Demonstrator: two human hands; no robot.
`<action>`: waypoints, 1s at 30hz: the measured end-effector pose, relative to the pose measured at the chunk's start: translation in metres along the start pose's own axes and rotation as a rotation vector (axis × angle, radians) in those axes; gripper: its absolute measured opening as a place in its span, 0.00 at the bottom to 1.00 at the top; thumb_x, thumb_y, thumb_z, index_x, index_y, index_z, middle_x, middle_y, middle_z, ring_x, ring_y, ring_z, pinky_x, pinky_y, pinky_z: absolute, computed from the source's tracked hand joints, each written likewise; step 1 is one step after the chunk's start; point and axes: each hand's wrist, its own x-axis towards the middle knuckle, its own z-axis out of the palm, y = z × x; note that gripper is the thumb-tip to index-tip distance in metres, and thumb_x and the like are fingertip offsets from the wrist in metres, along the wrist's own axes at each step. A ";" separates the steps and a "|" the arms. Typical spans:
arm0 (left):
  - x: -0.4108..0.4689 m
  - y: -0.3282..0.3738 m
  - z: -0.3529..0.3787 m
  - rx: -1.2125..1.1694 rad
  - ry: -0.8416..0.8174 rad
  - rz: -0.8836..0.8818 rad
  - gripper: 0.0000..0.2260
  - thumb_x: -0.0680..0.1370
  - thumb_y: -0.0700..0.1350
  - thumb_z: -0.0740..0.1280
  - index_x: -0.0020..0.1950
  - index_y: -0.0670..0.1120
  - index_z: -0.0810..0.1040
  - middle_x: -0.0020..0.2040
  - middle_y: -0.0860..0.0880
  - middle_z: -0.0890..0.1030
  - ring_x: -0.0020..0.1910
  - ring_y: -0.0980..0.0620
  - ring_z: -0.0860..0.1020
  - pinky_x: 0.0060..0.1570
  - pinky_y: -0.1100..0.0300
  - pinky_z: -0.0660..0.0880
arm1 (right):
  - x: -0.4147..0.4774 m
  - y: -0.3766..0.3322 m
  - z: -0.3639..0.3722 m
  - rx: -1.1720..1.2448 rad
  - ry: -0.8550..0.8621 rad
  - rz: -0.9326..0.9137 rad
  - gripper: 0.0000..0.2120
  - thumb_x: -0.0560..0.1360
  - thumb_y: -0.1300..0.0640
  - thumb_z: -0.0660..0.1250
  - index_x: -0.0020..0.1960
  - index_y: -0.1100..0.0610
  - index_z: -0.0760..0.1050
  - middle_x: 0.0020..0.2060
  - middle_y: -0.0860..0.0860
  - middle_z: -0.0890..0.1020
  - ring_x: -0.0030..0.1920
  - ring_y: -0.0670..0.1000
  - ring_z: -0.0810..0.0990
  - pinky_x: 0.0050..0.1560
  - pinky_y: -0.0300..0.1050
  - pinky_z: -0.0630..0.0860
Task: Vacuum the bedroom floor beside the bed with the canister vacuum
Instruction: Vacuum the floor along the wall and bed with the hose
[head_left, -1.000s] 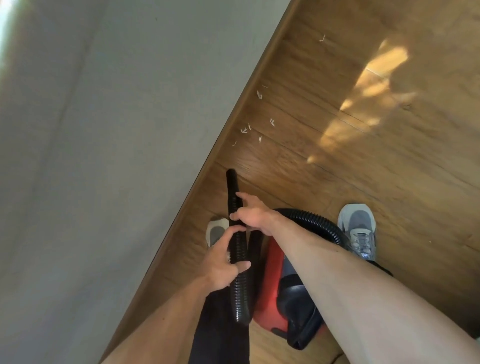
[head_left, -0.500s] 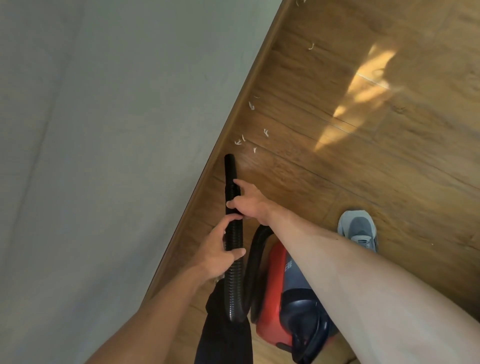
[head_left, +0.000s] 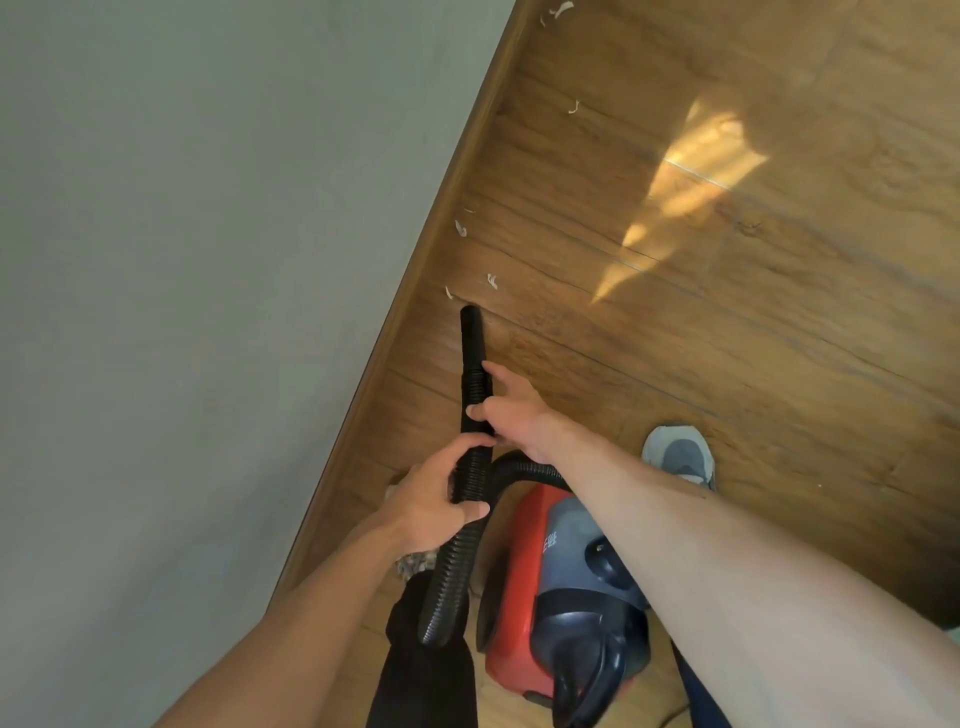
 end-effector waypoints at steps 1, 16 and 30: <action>0.000 -0.001 -0.001 -0.010 0.005 0.001 0.28 0.76 0.36 0.71 0.71 0.59 0.69 0.58 0.54 0.78 0.51 0.70 0.76 0.45 0.73 0.76 | 0.000 -0.001 0.000 0.004 -0.005 0.002 0.38 0.74 0.66 0.68 0.78 0.44 0.59 0.69 0.54 0.71 0.61 0.57 0.77 0.55 0.57 0.81; 0.005 0.006 -0.032 0.054 0.062 0.007 0.30 0.78 0.37 0.70 0.68 0.68 0.67 0.60 0.59 0.77 0.59 0.61 0.75 0.65 0.51 0.75 | 0.009 -0.029 0.007 0.115 -0.037 -0.062 0.37 0.77 0.68 0.67 0.80 0.49 0.56 0.69 0.55 0.71 0.62 0.56 0.76 0.57 0.54 0.81; 0.017 0.037 -0.010 0.083 -0.068 0.039 0.28 0.77 0.38 0.71 0.69 0.64 0.69 0.57 0.61 0.79 0.52 0.71 0.75 0.53 0.69 0.72 | 0.006 -0.008 -0.030 0.218 0.081 0.010 0.36 0.76 0.68 0.67 0.78 0.44 0.60 0.68 0.54 0.74 0.55 0.53 0.80 0.53 0.53 0.82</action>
